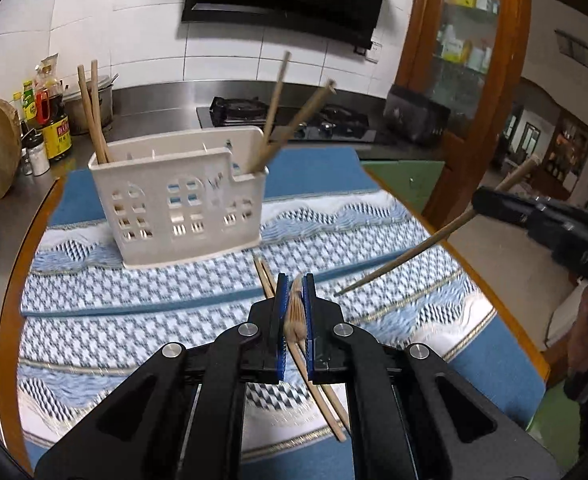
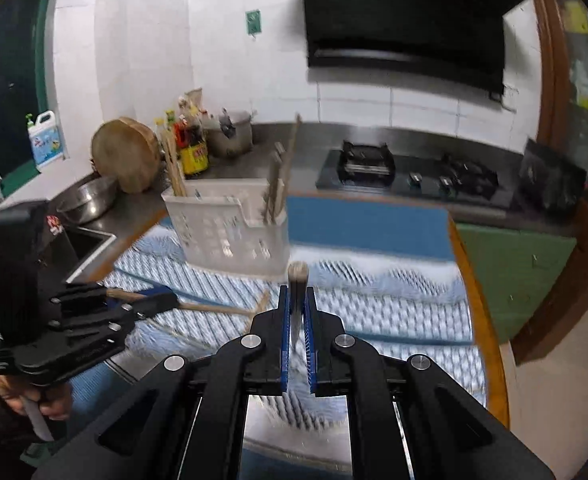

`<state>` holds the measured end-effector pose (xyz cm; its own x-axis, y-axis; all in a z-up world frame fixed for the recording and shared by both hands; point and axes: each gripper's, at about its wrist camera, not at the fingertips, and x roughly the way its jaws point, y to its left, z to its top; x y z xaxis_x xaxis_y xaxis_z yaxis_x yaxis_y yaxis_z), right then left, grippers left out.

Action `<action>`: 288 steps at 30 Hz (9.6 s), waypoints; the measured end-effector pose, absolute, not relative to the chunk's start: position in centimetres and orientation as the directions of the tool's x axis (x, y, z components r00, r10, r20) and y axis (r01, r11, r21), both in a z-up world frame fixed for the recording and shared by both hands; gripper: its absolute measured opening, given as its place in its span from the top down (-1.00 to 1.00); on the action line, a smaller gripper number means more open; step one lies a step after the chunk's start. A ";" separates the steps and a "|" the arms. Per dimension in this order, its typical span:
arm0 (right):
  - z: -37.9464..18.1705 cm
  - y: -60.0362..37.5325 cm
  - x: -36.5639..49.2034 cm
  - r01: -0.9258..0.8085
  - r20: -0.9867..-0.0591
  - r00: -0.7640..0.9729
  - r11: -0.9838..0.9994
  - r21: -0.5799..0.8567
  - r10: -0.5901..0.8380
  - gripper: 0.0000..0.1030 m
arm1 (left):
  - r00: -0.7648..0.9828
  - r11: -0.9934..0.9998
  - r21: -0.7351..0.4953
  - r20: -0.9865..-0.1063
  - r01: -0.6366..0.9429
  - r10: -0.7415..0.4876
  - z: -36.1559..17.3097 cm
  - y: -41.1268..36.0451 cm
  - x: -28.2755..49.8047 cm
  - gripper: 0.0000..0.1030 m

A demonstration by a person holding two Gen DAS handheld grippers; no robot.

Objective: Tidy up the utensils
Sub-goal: 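Lower the left tool's chopstick into the holder while the right tool inserts its own, then open both tools and move them back toward the last loose chopsticks, then close the left tool on a chopstick and lift while the right tool grasps another, then lower the left tool's chopstick into the holder and open while the right tool releases its own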

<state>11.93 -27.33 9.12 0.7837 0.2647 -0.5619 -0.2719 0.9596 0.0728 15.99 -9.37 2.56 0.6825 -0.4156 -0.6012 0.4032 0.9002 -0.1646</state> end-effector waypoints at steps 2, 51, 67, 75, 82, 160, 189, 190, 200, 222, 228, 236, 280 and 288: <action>10.6 -26.6 12.7 -0.295 -0.554 0.784 0.953 0.063 0.280 0.87 | 0.679 0.899 -0.171 -0.602 0.403 -0.419 3.4 -8.8 17.0 0.89; 11.9 -17.9 28.1 -0.328 -0.654 0.705 0.944 0.042 0.274 0.87 | 0.812 0.969 -0.169 -0.531 0.179 -0.242 12.1 1.8 29.6 0.88; 11.9 -17.8 27.9 -0.318 -0.644 0.719 0.948 0.028 0.260 0.60 | 0.799 0.972 -0.159 -0.554 0.172 -0.232 10.6 1.6 29.5 0.82; 12.9 -17.8 26.4 -0.311 -0.616 0.750 0.950 -0.010 0.239 0.15 | 0.816 0.973 -0.152 -0.532 0.172 -0.227 11.5 1.6 28.1 0.31; 13.6 -18.2 24.5 -0.305 -0.595 0.771 0.952 -0.031 0.228 -0.18 | 0.834 0.976 -0.137 -0.509 0.167 -0.214 12.4 1.4 25.8 -0.09; -9.1 -20.4 11.1 -0.140 -0.790 0.612 0.988 -0.066 0.034 -0.40 | 0.789 0.989 -0.142 -0.611 -0.038 -0.057 -2.2 3.7 8.0 -0.90; -7.8 -22.6 8.2 -0.152 -0.758 0.639 0.987 0.047 0.135 0.86 | 0.739 0.984 -0.144 -0.650 0.107 -0.176 -4.2 -2.7 8.6 -0.82; -7.4 -23.0 7.8 -0.151 -0.750 0.647 0.987 0.053 0.140 0.86 | 0.730 0.980 -0.147 -0.655 0.131 -0.196 -4.4 -3.6 8.7 -0.68; -5.8 -25.7 6.4 -0.144 -0.714 0.675 0.982 0.121 0.187 0.86 | 0.613 0.944 -0.212 -0.720 0.253 -0.326 -7.4 -10.2 11.4 0.03; -4.2 -26.3 6.1 -0.157 -0.683 0.705 0.981 0.112 0.190 0.86 | 0.582 0.965 -0.097 -0.781 0.244 -0.226 -9.3 -13.9 14.2 0.86; -1.9 -26.6 5.9 -0.172 -0.651 0.731 0.979 0.111 0.202 0.86 | 0.572 0.956 -0.160 -0.773 0.246 -0.276 -8.6 -10.8 14.6 0.90; 2.5 -25.5 7.0 -0.239 -0.614 0.744 0.963 0.123 0.263 0.86 | 0.623 0.933 -0.235 -0.696 0.271 -0.356 -5.0 -6.6 14.0 0.90; 18.8 -19.5 24.4 -0.325 -0.598 0.758 0.946 0.000 0.260 0.86 | 0.883 0.963 -0.159 -0.390 0.216 -0.262 18.3 1.9 25.8 0.90; 16.7 -19.6 25.9 -0.322 -0.634 0.733 0.947 -0.002 0.248 0.86 | 0.860 0.971 -0.167 -0.457 0.169 -0.228 14.3 1.8 29.1 0.90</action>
